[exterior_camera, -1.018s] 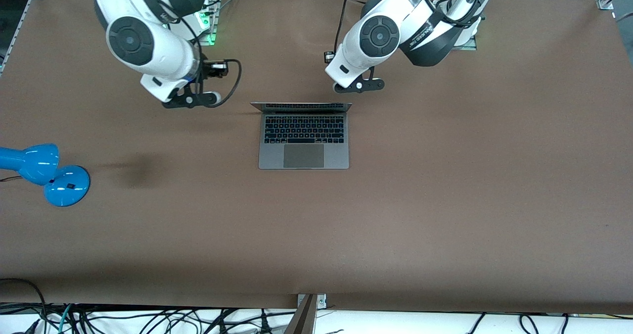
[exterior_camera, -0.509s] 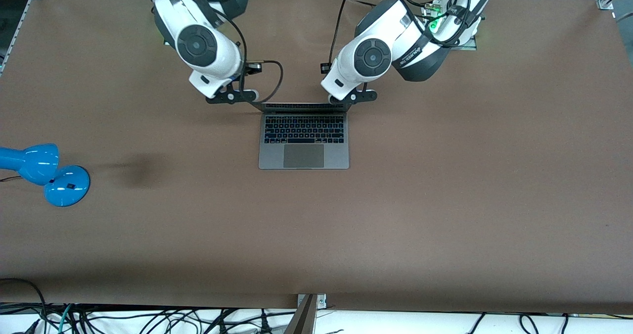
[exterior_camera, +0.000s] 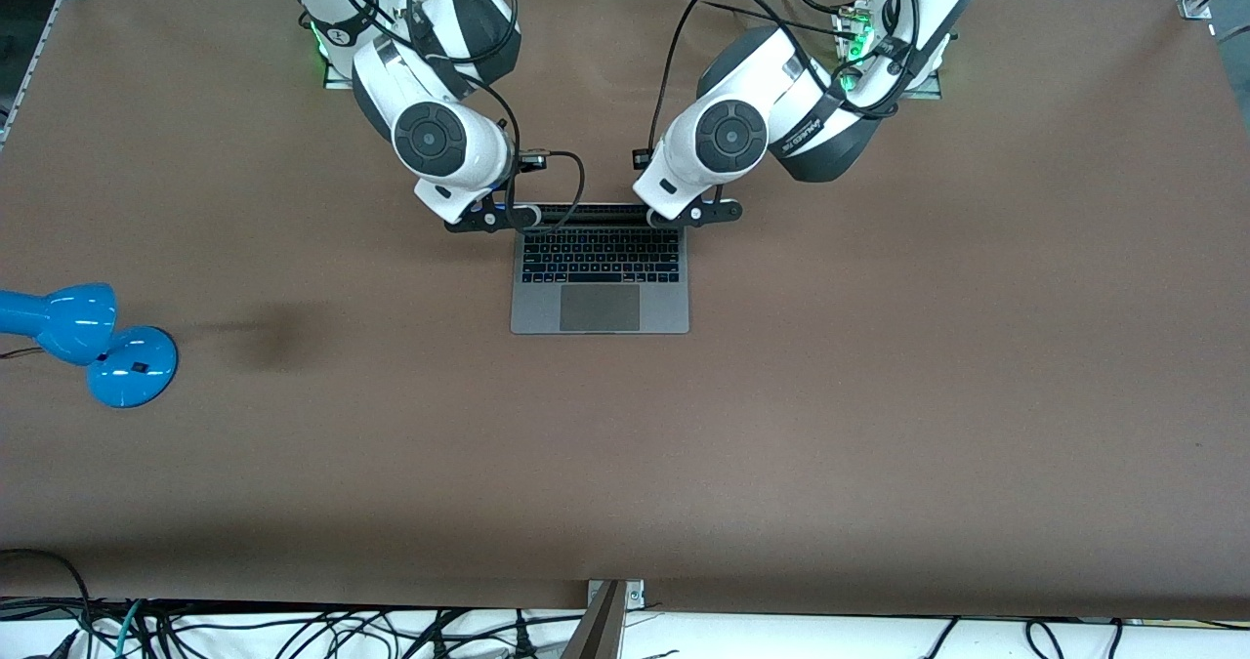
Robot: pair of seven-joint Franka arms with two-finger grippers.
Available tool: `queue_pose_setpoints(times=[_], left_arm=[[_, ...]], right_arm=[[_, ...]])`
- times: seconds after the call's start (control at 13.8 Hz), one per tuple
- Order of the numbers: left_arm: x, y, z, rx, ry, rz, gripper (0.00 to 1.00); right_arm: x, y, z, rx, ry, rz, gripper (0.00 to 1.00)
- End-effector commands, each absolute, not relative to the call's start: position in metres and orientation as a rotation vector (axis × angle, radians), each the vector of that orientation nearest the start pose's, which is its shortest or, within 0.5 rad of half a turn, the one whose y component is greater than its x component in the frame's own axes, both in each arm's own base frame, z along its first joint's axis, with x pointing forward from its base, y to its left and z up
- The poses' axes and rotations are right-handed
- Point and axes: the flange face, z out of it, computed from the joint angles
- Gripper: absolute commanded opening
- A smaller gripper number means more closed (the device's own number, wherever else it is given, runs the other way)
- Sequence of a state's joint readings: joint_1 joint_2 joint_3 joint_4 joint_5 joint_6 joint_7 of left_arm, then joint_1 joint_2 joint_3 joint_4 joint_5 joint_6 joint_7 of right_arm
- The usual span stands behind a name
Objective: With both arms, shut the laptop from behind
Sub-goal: 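Lower both grippers behind the raised laptop screen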
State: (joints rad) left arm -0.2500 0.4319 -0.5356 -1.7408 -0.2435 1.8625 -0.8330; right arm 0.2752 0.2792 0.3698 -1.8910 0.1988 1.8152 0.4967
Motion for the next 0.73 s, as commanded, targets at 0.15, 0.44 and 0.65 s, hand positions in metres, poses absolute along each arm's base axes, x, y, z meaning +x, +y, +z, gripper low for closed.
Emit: queue_pose_setpoints(times=[0.15,0.44,0.65], left_arm=[[0.477,-0.437,0.338,-3.176,-0.238,0.777,0.0],[0.496,-0.435,0.332,-3.184,-0.24,0.745,0.0],[0.504,-0.43,0.321,-3.177,-0.268,0.761,0.0]], right_arm=[[0.488,0.361,0.34,-2.981,-0.084,0.586,0.0],[0.516,0.353,0.332,-3.004,-0.093,0.537,0.0],[0.54,0.356,0.322,-3.005,-0.095,0.496,0.0]])
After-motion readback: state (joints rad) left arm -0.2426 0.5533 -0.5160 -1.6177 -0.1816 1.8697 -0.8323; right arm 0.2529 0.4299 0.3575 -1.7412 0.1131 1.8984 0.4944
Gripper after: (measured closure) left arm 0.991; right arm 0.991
